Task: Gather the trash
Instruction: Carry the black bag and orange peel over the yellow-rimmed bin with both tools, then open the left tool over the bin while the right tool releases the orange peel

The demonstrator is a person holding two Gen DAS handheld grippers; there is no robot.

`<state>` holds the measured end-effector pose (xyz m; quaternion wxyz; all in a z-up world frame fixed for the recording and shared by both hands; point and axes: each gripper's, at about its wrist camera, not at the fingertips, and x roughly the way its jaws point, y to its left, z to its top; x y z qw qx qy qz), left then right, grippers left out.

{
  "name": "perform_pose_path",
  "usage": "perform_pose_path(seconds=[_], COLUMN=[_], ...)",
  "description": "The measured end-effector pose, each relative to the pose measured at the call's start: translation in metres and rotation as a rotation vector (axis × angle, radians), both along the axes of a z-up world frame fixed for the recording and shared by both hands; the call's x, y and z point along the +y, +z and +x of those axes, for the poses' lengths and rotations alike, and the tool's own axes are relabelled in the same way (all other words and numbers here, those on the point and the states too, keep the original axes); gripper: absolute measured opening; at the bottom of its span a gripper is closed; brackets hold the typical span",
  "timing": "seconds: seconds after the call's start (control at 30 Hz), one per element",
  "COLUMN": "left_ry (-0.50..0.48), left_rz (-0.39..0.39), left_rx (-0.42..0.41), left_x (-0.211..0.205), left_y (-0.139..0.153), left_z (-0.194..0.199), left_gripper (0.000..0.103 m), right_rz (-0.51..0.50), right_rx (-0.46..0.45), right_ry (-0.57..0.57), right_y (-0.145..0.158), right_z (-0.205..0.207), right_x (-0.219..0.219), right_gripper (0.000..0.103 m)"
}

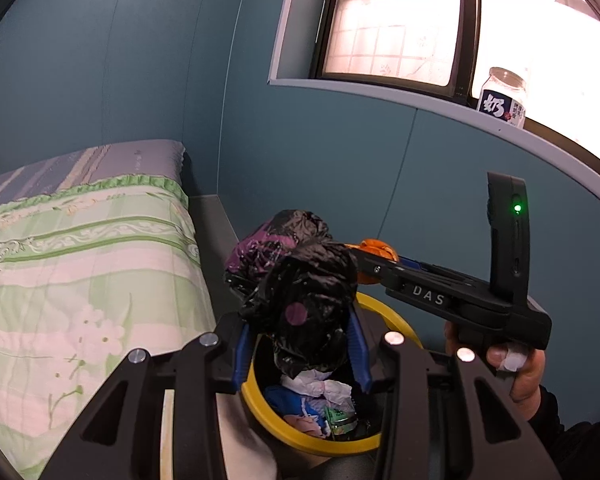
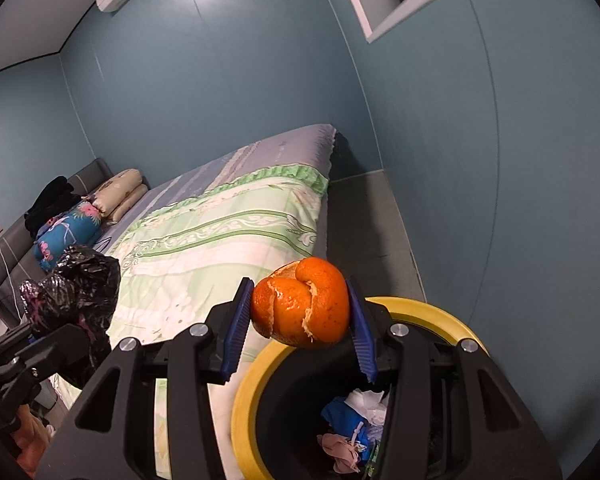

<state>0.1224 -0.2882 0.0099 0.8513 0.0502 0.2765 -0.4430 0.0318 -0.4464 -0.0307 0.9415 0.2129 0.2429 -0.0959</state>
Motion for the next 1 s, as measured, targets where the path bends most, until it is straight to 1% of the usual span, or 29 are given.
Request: perform_pose_path(seconds=[0.2, 0.47, 0.83, 1.0], left_ry=[-0.020, -0.046, -0.058, -0.064], left_rz=[0.023, 0.045, 0.102, 0.121], left_rx=[0.080, 0.156, 0.230, 0.251], left_x=[-0.018, -0.035, -0.049, -0.053], left_y=[-0.029, -0.059, -0.098, -0.110], left_z=[0.013, 0.025, 0.032, 0.033], left_gripper=[0.037, 0.037, 0.037, 0.037], right_rz=[0.039, 0.072, 0.113, 0.143], right_rx=[0.044, 0.104, 0.175, 0.207], right_ry=[-0.025, -0.049, -0.079, -0.092], right_y=[-0.018, -0.041, -0.069, -0.080], right_z=[0.006, 0.015, 0.024, 0.026], right_x=[-0.015, -0.026, -0.038, -0.042], right_gripper=[0.044, 0.044, 0.044, 0.044])
